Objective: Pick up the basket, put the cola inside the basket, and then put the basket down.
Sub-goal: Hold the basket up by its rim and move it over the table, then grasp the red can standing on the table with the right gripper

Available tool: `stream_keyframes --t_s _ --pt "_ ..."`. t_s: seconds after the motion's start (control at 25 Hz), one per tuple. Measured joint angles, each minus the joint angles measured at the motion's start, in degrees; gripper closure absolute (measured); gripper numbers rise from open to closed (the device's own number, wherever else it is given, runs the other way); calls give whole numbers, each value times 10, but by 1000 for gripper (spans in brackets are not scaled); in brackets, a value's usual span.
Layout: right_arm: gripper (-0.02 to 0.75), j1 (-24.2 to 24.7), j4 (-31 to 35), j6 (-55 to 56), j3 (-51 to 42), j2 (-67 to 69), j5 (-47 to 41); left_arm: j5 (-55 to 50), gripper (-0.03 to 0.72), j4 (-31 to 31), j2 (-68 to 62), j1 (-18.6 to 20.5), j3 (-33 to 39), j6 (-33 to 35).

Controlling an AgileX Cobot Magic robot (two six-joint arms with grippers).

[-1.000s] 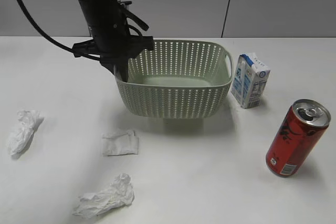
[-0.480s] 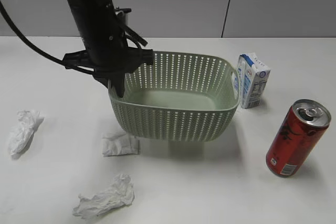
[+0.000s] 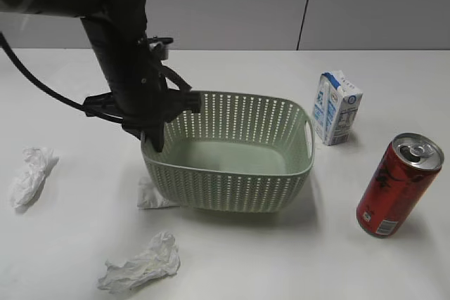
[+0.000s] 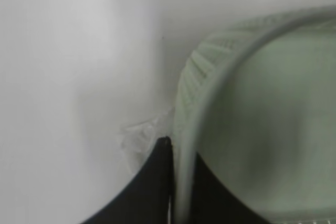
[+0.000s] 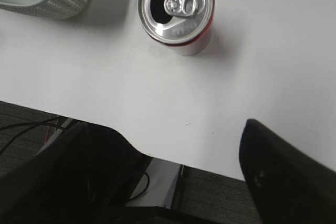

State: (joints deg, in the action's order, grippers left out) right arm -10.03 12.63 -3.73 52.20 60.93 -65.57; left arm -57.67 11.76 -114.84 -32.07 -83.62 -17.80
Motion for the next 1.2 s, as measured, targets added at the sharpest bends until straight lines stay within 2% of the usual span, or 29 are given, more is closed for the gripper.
stream_keyframes --t_s 0.16,0.32,0.68,1.2 --pt "73 -60 -65 47 40 79 24 18 690 17 0 0 0 9" --pt "73 -91 -78 78 51 148 66 25 690 19 0 0 0 11" --pt "73 -93 -111 132 51 214 122 26 690 20 0 0 0 12" --pt "83 -93 -114 142 48 257 120 30 690 20 0 0 0 12"
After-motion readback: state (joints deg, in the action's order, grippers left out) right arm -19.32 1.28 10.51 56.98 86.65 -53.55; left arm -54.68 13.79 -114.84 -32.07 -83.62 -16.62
